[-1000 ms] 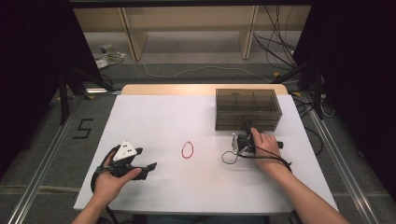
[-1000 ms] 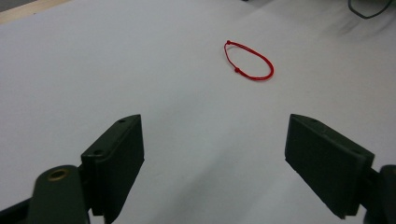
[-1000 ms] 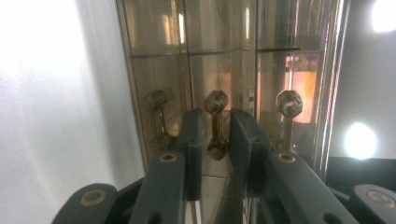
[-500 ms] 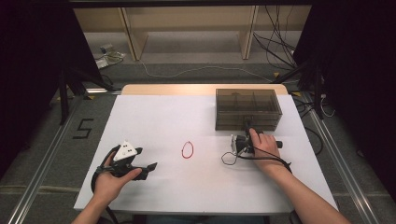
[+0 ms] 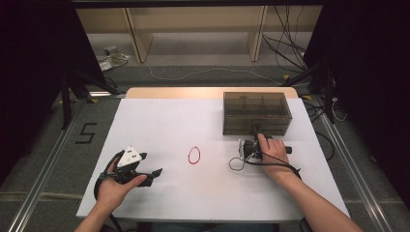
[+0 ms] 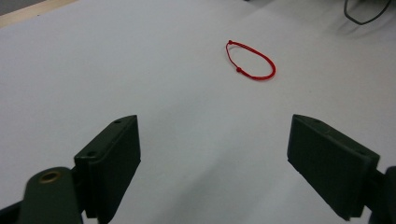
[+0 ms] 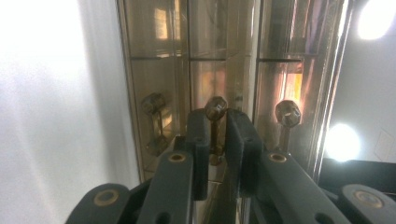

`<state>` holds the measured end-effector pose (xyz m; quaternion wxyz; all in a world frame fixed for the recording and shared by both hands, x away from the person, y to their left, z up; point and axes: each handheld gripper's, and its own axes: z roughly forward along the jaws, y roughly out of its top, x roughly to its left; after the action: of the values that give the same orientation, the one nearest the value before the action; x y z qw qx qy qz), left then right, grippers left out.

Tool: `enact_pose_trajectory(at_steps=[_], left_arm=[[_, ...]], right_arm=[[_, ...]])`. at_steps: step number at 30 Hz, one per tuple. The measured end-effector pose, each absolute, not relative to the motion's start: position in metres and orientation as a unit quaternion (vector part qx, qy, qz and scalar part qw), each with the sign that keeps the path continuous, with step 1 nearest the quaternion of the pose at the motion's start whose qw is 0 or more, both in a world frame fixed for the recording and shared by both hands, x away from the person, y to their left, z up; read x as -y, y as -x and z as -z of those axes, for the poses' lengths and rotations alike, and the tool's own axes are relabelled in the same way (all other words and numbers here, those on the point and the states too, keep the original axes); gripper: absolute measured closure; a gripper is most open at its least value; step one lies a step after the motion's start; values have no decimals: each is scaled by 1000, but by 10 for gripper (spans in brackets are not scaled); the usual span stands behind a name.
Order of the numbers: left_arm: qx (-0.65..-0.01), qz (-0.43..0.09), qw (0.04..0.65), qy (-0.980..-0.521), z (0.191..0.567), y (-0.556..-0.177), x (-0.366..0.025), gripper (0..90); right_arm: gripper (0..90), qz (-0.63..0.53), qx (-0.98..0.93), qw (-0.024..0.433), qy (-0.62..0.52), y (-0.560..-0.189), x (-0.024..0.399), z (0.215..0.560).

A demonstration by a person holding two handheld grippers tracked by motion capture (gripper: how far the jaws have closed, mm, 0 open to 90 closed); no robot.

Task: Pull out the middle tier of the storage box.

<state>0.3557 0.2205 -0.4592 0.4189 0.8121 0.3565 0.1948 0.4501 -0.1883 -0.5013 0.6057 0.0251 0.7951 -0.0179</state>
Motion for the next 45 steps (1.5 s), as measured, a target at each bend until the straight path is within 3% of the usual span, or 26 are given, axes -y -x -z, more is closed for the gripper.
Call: enact_pose_trajectory(at_steps=[45], left_arm=[[-360,-198,420,-809,459,-354,-223,170]], right_arm=[[814,17,-795,606,-29,-436,188,498]])
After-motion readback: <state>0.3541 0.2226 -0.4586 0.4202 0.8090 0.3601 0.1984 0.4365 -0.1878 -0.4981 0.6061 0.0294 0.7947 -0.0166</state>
